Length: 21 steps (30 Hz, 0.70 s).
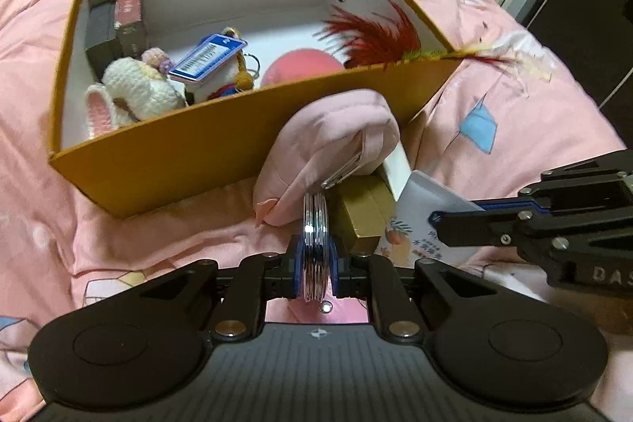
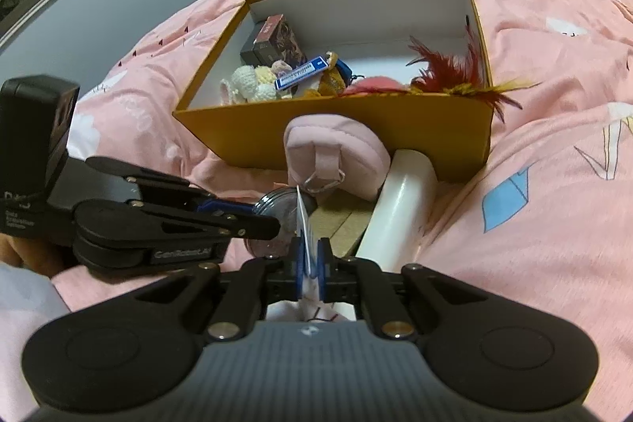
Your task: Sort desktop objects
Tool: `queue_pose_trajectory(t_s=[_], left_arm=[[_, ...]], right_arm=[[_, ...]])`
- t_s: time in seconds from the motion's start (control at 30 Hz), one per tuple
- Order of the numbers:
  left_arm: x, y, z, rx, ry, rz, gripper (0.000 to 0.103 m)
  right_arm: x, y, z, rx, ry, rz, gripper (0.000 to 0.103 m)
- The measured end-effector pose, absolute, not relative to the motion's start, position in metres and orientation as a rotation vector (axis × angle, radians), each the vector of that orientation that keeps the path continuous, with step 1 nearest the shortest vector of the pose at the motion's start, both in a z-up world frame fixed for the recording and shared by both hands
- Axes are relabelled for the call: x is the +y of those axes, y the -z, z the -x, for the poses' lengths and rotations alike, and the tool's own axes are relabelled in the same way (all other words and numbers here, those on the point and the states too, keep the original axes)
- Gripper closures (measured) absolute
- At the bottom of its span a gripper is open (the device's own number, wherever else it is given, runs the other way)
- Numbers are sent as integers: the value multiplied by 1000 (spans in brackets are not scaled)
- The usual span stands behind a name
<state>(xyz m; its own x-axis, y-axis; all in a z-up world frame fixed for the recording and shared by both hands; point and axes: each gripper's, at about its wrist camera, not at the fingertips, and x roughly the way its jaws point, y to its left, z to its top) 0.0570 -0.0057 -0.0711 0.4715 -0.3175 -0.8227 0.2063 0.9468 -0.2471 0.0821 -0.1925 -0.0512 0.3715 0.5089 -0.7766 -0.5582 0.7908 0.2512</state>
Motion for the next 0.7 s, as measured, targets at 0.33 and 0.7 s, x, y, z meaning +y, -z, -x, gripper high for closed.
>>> queue_pose_trajectory(t_s=[0.33, 0.7], left_arm=[[15, 32, -43, 952, 322, 190, 89], [30, 26, -36, 961, 265, 205, 89]], right_arm=[[-190, 9, -78, 879, -750, 22, 103], [-178, 17, -94, 884, -685, 154, 78]])
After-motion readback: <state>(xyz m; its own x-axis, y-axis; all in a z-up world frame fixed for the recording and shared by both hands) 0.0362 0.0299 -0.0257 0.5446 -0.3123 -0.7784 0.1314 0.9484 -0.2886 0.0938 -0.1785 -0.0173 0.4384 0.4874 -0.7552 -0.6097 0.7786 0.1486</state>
